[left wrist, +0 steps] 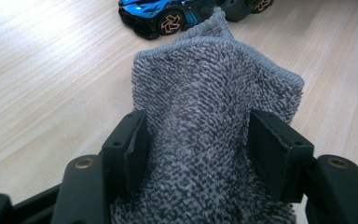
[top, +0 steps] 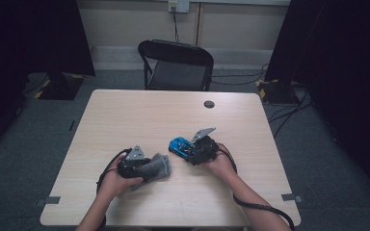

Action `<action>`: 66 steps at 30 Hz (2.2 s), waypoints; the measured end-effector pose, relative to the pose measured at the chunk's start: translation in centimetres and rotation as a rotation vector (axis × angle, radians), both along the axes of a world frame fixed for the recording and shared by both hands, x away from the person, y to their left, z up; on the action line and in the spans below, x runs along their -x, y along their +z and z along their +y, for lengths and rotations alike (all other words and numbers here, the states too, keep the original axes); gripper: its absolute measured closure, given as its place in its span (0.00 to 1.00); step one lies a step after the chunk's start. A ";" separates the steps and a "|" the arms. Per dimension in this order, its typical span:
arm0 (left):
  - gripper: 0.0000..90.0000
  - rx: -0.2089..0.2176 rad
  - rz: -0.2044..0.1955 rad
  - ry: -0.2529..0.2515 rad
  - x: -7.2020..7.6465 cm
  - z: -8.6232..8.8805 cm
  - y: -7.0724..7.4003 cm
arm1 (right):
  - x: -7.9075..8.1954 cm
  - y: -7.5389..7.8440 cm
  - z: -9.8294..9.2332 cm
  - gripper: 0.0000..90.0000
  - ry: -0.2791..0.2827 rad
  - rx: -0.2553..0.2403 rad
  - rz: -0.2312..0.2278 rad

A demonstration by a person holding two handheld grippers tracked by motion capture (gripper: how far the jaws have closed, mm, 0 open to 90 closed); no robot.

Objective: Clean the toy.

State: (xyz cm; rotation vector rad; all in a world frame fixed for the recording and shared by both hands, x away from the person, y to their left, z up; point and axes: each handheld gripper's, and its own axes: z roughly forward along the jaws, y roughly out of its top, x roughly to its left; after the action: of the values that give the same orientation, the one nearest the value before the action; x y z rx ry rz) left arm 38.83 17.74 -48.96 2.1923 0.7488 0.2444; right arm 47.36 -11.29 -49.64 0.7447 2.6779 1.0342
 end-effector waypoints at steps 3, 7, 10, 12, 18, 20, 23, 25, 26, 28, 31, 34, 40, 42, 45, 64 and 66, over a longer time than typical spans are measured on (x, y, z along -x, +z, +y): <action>0.43 -0.007 0.002 0.001 0.0 0.0 0.0 | 0.0 0.1 0.1 0.29 -0.006 0.004 0.004; 0.44 -0.007 0.001 0.004 0.0 0.0 0.1 | 0.2 0.2 0.2 0.29 -0.021 0.015 0.014; 0.45 -0.004 0.002 0.009 0.0 0.0 0.1 | 0.4 0.2 0.1 0.29 -0.032 0.013 0.017; 0.46 -0.007 0.001 0.009 0.0 0.0 0.1 | 0.6 0.2 0.0 0.29 -0.040 0.009 0.017; 0.47 -0.012 -0.002 0.010 -0.1 0.0 0.2 | 0.6 0.3 -0.2 0.29 -0.042 0.010 0.030; 0.47 -0.012 -0.007 0.011 -0.1 0.0 0.2 | 0.6 0.4 -0.1 0.29 -0.040 0.019 0.031; 0.47 -0.010 -0.007 0.012 -0.1 0.0 0.1 | 0.6 0.4 -0.2 0.29 -0.042 0.011 0.035; 0.47 -0.010 -0.008 0.010 -0.1 0.0 0.1 | 0.6 0.4 -0.3 0.29 -0.043 0.004 0.037; 0.47 -0.010 -0.008 0.009 -0.1 0.0 0.1 | 0.6 0.4 -0.4 0.29 -0.045 0.001 0.039; 0.47 -0.004 -0.005 0.012 -0.1 0.0 0.1 | 0.5 0.6 -0.6 0.29 -0.050 -0.012 0.047; 0.47 -0.008 -0.006 0.013 -0.1 0.0 0.1 | 0.6 0.8 -0.7 0.29 -0.058 -0.016 0.040; 0.47 -0.009 -0.011 0.016 -0.1 0.0 0.1 | 0.8 1.3 -1.0 0.31 -0.060 -0.029 0.024; 0.47 -0.007 -0.008 0.017 -0.1 -0.1 0.1 | 0.9 1.0 -1.1 0.30 -0.055 -0.016 0.025; 0.46 -0.006 -0.007 0.016 -0.1 -0.1 0.1 | 0.9 0.9 -1.1 0.30 -0.054 -0.020 0.022; 0.46 -0.002 -0.005 0.019 -0.2 0.0 0.1 | 1.0 0.5 -0.7 0.29 -0.052 0.009 0.004; 0.45 0.000 -0.007 0.022 -0.2 -0.2 0.0 | 0.4 0.2 0.4 0.29 -0.052 0.014 0.012; 0.45 -0.003 -0.008 0.020 -0.2 -0.2 0.0 | 0.3 0.2 0.4 0.29 -0.054 0.007 0.019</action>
State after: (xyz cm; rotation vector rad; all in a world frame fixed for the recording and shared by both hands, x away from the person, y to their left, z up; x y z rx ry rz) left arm 39.00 17.56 -48.99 2.1864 0.7668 0.2652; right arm 47.01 -10.90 -49.42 0.8246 2.6597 1.0089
